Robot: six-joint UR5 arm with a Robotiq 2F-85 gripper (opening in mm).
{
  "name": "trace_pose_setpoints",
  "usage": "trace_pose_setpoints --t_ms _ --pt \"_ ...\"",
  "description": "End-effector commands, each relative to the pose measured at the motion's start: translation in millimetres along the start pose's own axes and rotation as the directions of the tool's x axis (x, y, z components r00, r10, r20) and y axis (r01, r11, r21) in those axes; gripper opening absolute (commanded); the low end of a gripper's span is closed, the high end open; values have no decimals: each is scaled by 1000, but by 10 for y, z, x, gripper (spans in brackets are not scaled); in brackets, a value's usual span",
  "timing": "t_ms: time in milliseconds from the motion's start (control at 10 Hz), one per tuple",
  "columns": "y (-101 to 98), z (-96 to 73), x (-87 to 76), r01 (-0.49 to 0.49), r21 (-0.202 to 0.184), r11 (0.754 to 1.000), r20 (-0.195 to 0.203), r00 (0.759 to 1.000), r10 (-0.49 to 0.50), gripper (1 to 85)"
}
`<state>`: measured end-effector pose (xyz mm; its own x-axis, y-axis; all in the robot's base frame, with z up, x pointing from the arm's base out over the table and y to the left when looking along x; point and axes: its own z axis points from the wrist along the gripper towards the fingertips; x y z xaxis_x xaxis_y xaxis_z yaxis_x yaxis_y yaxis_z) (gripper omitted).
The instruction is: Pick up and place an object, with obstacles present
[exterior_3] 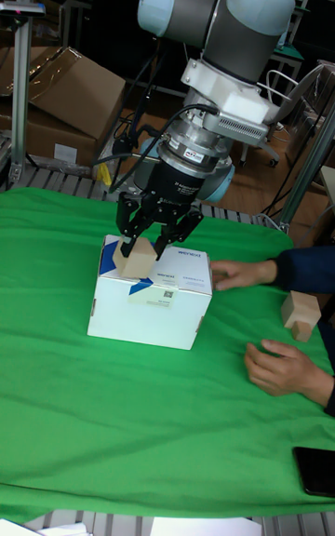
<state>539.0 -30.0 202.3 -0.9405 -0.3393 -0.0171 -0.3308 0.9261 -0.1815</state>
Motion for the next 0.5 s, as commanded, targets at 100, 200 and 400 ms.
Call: trace_pose_setpoints --t_ms 100,200,400 --pt "336 -33 77 -97 -127 987 -41 995 92 13" --pt "602 -99 -13 -167 -178 970 -35 986 163 13" --pt "1183 -62 -126 -230 -211 950 -28 973 229 13"
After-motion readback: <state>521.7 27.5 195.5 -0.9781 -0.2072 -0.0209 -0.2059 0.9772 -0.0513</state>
